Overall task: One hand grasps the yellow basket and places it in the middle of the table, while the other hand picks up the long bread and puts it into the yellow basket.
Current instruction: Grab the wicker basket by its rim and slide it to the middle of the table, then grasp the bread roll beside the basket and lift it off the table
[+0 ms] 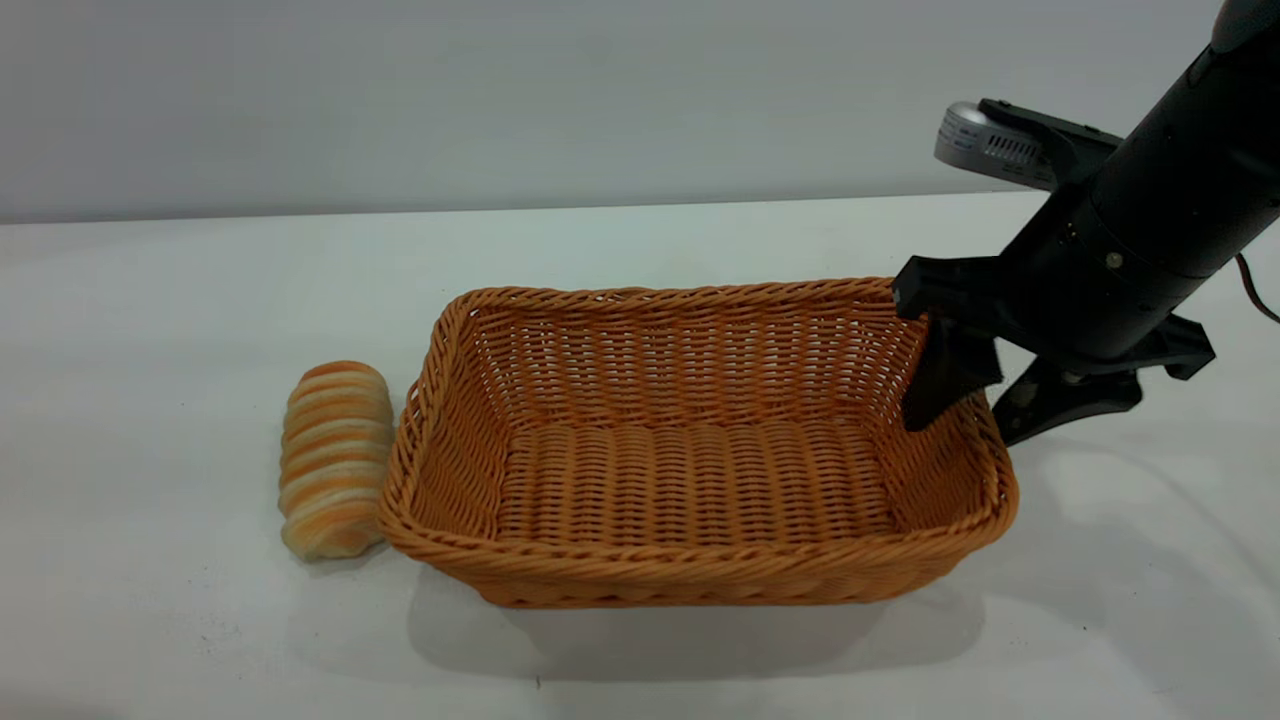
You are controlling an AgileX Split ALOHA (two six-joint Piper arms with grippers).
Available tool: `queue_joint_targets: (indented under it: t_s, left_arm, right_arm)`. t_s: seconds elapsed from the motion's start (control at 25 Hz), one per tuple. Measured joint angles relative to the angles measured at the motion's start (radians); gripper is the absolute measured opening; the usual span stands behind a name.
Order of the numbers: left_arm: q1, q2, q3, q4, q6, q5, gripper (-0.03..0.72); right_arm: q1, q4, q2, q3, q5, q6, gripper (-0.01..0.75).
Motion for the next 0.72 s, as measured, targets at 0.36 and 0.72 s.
queue_joint_targets:
  t_s: [0.36, 0.72]
  left_arm:
    - [0.0, 0.111, 0.0, 0.0, -0.089, -0.073, 0.257]
    - [0.0, 0.38, -0.007, 0.0, -0.09, -0.286, 0.316]
  right_arm:
    - [0.0, -0.002, -0.131, -0.001, 0.063, -0.153, 0.652]
    - [0.0, -0.007, -0.346, -0.001, 0.152, -0.159, 0.507]
